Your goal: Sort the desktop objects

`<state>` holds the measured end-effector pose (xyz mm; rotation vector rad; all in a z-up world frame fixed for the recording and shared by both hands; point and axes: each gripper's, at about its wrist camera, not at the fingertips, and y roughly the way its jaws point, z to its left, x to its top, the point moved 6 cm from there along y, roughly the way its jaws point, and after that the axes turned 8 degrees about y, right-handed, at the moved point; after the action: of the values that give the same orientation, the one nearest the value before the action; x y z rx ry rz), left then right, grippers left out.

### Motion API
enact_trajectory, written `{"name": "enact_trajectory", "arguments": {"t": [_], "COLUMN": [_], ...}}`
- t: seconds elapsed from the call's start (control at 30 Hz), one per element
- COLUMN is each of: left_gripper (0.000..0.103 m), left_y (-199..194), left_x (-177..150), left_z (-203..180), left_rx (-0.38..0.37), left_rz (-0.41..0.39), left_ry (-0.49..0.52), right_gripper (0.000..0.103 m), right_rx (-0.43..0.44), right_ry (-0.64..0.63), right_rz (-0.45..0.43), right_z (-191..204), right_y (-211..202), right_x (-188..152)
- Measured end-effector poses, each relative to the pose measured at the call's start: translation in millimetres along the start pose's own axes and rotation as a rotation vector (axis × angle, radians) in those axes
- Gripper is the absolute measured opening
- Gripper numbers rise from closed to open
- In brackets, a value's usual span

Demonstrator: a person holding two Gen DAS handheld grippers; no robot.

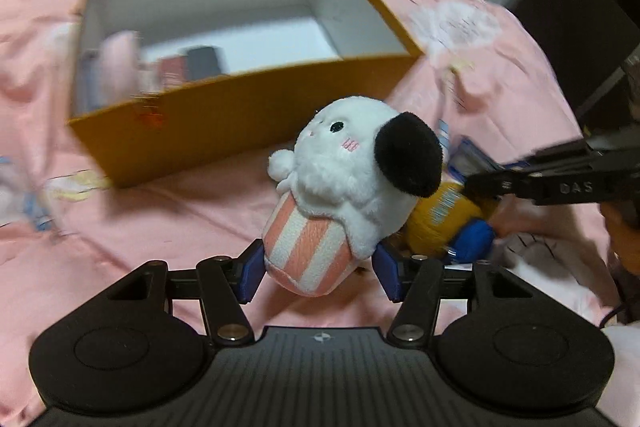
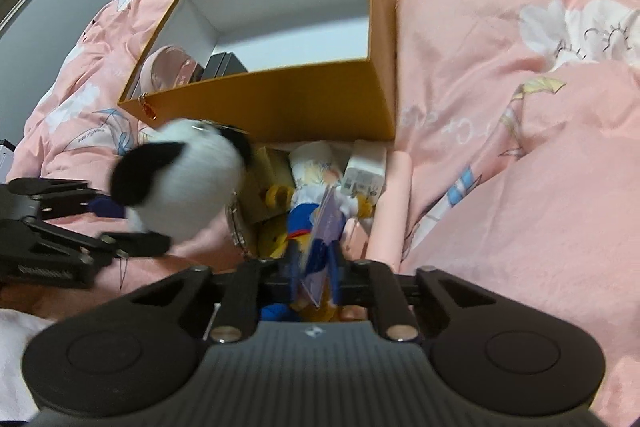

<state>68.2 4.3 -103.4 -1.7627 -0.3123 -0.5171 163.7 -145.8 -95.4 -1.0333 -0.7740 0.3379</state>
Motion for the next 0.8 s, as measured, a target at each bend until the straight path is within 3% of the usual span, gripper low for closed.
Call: {"name": "enact_trajectory", "arguments": {"t": [0.27,0.57,0.67,0.73,0.8], "left_gripper": [0.067,0.067,0.066,0.058,0.057], "left_y": [-25.4,-37.8,-43.5,-45.2,-45.7], "left_x": [-14.3,-30.8,-33.1,-34.4,-35.7], "left_z": [41.0,68.0,69.7,73.0,80.3], "left_rx": [0.116,0.154,0.157,0.163,0.191], "left_rz": [-0.005,-0.017,-0.034,-0.041,-0.044], "left_ry": [-0.151,-0.312,-0.347,-0.372,-0.396], "right_gripper": [0.0,0.0,0.0,0.0,0.0], "right_rx": [0.052,0.208,0.276,0.31,0.306], "right_ry": [-0.068,-0.213,-0.254,-0.281,-0.298], "right_rz": [-0.095,-0.189,-0.201,-0.198,-0.185], "right_z": [31.1,102.0,128.2,145.3,157.9], "right_y": [-29.7,-56.3,-57.2,-50.1,-33.5], "right_x": [22.6,43.9,49.7,52.3,53.8]}}
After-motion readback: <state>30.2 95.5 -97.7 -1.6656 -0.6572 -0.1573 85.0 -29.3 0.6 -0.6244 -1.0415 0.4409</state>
